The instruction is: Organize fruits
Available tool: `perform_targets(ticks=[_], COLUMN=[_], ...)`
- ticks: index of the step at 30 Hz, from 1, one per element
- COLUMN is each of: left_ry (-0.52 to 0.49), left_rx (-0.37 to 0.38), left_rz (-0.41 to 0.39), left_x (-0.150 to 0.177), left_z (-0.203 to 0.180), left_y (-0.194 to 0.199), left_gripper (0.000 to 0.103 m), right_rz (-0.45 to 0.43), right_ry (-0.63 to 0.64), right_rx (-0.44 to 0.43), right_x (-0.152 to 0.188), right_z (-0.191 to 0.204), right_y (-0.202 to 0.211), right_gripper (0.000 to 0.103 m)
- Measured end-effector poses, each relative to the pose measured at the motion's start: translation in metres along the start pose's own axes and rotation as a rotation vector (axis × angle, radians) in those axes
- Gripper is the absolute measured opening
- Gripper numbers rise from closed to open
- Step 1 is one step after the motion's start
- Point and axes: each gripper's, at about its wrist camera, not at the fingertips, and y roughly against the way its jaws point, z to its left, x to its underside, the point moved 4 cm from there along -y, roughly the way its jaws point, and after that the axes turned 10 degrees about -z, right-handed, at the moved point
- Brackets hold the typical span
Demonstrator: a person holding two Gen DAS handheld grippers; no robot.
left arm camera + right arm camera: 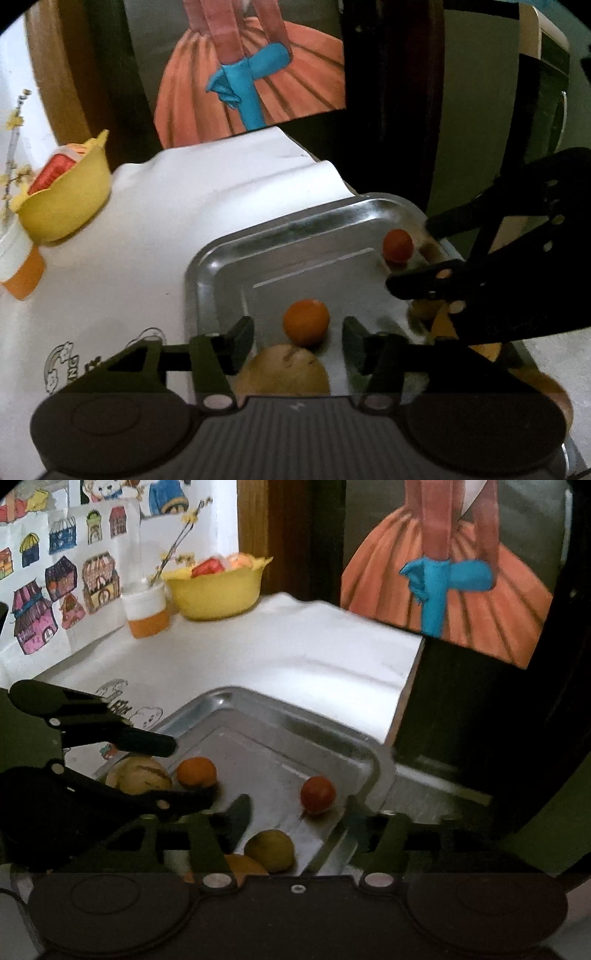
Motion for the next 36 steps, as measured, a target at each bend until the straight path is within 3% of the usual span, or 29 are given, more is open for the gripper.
perform_targets(ticks=[5,8,12,22,36], left_ry=[0.016,0.012,0.037,0.033,0.105], left_rx=[-0.056,-0.134,-0.186,-0.270,-0.356], left_rz=[-0.082,-0.129,-0.192,-0.249,-0.296], left_x=[0.003,0.002,0.001,0.014,0.039], left_z=[0.001,-0.002,-0.004,-0.006,0.002], left_y=[0.024,0.043,0.079,0.143,0.193], left_gripper=[0.073,0.078,0.086,0.092,0.099], right_rz=[-0.115,-0.170,-0.210,-0.287,-0.326], right_ry=[-0.014,-0.020,-0.012,0.025,0.021], right_rx=[0.020,0.043,0.042,0.044,0.040], right_x=[0.001,-0.001,-0.005,-0.003,0.011], right_z=[0.004,0.011,0.026,0.056,0.077], right_y=[0.025,0.048,0.079,0.135,0.166], right_gripper=[0.079,0.085,0.088,0.097,0.102])
